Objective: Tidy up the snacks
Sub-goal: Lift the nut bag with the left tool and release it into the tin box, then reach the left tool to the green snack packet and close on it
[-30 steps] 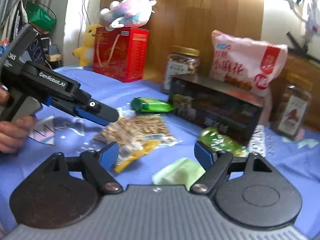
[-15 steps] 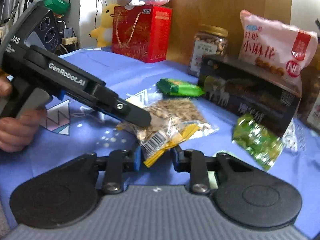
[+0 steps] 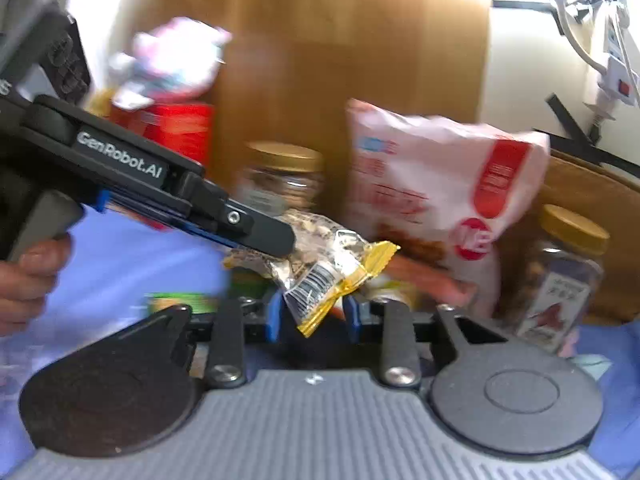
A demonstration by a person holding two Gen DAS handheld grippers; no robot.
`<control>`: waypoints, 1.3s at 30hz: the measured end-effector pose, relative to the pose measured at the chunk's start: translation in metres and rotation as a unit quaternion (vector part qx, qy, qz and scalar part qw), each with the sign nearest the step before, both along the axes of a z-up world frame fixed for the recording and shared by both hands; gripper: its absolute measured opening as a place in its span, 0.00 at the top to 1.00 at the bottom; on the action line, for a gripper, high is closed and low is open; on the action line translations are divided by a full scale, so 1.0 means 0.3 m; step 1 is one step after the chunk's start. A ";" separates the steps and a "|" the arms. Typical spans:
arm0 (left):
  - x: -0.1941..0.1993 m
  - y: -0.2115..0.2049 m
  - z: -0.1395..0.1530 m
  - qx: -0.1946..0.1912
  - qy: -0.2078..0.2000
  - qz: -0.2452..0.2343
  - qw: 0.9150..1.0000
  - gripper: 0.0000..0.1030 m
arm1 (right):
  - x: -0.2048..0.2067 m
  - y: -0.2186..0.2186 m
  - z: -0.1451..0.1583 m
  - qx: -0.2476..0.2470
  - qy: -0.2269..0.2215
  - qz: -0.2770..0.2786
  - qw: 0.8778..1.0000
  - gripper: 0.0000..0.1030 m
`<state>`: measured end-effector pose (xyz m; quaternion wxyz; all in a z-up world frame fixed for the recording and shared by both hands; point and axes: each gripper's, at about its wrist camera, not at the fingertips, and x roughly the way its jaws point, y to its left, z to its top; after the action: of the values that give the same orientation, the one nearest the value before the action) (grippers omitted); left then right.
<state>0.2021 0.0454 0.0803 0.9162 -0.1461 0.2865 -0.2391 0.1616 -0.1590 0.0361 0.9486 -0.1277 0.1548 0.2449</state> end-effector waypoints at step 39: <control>-0.438 0.043 -0.208 -0.006 0.043 0.006 0.999 0.57 | -0.434 0.107 -0.154 0.020 0.046 0.102 0.994 0.45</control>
<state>0.0708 0.0583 0.0180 0.9037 -0.1636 0.3232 -0.2284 0.0313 -0.1269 -0.0100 0.9130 -0.1128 0.1792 0.3486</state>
